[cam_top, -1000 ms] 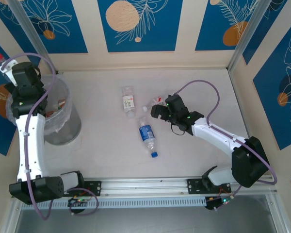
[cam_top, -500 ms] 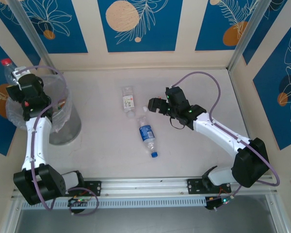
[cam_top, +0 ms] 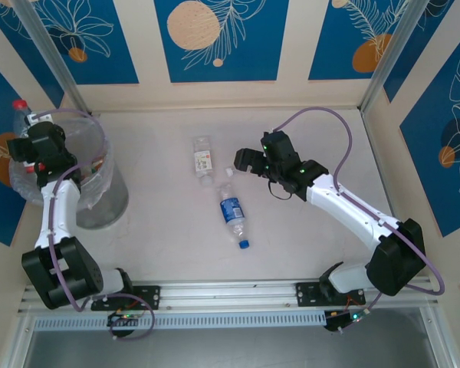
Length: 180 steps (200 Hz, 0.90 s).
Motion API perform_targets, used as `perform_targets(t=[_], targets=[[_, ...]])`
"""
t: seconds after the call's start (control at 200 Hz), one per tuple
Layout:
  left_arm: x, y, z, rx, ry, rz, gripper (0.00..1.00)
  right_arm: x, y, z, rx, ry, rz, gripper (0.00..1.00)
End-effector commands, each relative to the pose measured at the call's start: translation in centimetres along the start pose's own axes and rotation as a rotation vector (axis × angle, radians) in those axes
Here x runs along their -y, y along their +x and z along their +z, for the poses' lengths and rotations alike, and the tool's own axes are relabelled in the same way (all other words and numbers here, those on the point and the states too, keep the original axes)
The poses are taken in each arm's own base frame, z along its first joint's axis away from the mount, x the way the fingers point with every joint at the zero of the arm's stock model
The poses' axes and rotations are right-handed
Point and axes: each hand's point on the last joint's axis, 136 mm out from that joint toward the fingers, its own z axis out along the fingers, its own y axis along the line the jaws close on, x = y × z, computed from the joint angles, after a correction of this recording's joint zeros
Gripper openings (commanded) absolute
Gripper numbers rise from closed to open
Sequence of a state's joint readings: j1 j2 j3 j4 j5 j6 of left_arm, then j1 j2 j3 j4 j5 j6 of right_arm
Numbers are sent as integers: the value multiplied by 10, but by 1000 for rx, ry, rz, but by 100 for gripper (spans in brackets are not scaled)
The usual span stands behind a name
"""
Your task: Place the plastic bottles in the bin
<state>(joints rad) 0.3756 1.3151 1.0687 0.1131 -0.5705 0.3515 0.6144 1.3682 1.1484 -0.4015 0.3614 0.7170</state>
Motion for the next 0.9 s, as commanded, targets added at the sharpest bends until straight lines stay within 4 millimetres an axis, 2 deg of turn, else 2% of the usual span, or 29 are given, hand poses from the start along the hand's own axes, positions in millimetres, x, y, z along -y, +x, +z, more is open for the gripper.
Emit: perform_targets(t=[0.0, 0.285, 0.495, 0.655, 0.75, 0.895], targets=[[-3, -11, 0, 42, 14, -31, 81, -1, -6, -5, 22, 19, 20, 97], [0, -30, -18, 57, 130, -143, 92, 4, -4, -2, 30, 38, -2, 97], [6, -53, -32, 18, 252, -328, 99, 3, -6, 2, 40, 37, -49, 98], [16, -77, -61, 46, 357, -497, 99, 2, -7, 11, 36, 12, -83, 98], [22, -80, -76, 28, 406, -593, 99, 7, -9, 20, 26, 29, -87, 99], [48, -82, -101, -12, 532, -642, 99, 18, -14, 34, 17, 57, -69, 100]])
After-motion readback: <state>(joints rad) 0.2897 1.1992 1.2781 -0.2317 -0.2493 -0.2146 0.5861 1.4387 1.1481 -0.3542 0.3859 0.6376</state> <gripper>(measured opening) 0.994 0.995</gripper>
